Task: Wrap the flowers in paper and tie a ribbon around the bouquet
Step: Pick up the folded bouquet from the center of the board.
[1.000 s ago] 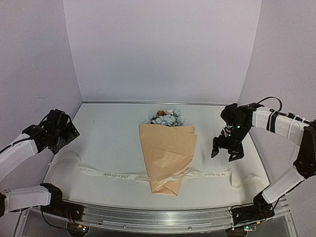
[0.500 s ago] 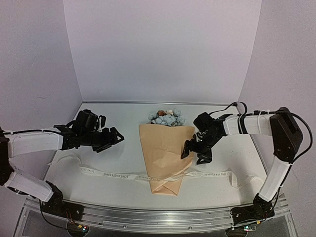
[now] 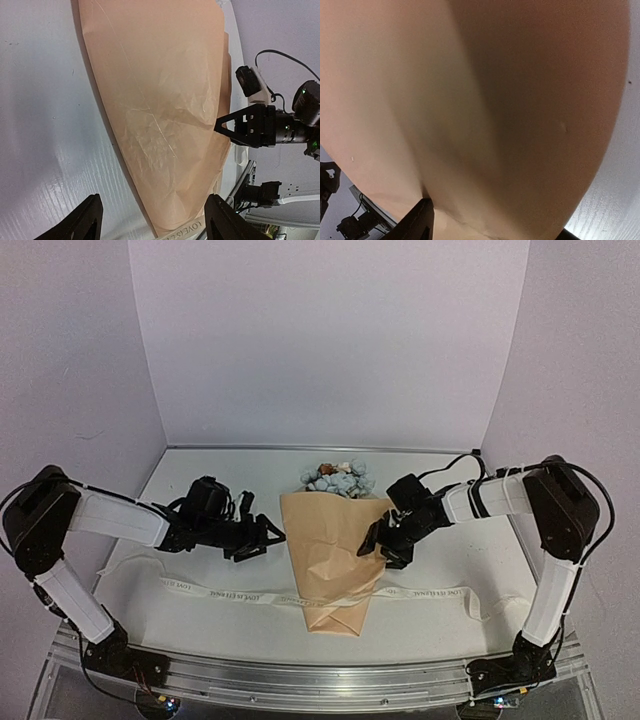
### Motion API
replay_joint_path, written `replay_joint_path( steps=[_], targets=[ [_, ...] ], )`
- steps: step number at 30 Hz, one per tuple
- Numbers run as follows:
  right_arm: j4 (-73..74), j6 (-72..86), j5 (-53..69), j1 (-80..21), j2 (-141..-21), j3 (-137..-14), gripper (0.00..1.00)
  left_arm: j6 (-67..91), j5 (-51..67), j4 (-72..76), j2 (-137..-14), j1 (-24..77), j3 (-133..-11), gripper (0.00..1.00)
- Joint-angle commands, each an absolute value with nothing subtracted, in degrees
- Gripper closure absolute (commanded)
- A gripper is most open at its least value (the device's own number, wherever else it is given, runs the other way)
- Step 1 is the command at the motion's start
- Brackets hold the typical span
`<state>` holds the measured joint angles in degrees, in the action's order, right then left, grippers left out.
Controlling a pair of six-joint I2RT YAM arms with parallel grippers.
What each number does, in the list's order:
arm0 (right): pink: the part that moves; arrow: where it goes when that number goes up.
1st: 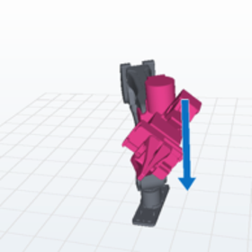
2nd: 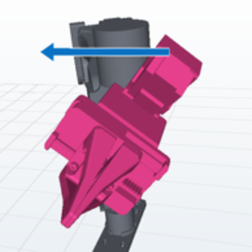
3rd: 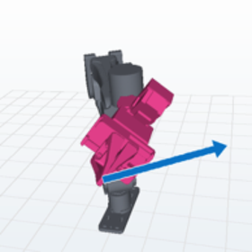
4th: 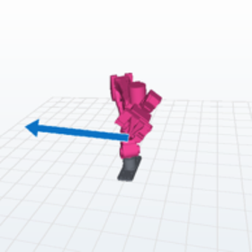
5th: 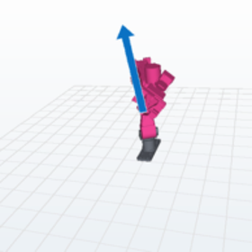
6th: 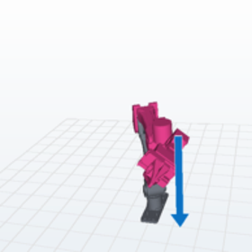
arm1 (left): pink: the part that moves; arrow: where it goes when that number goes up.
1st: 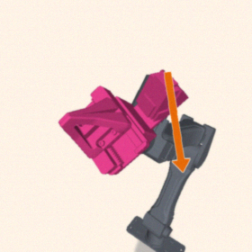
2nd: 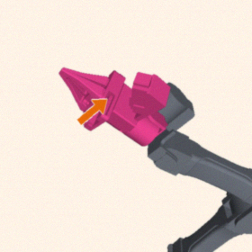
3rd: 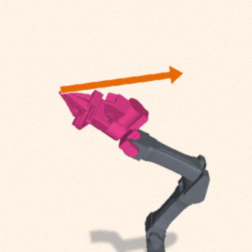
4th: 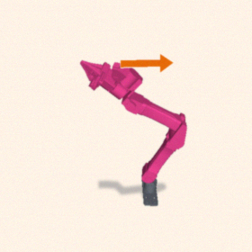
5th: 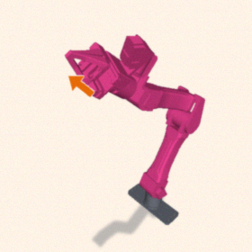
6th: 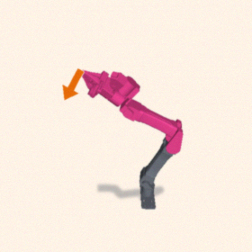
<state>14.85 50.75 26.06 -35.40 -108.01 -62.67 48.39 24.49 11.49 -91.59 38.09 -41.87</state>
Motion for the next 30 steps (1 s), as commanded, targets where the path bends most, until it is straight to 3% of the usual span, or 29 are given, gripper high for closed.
replay_joint_path(
  steps=[1,11,23,30],
  targets=[
    [10.23,52.67,26.19,-35.51,-109.85,-62.01,0.51,51.79,26.61,18.17,-96.65,39.11,-44.62,0.29],
    [9.67,49.83,24.54,-35.51,-111.62,-64.76,0.82,53.44,26.67,16.84,-104.48,39.30,-49.62,0.39],
    [10.02,46.05,22.76,-32.98,-116.68,-71.73,0.90,49.48,26.54,9.78,-110.88,39.23,-58.95,0.46],
    [14.99,47.60,24.43,-31.83,-118.60,-78.15,0.92,47.92,26.84,4.35,-113.72,38.78,-64.92,0.56]
  ],
)
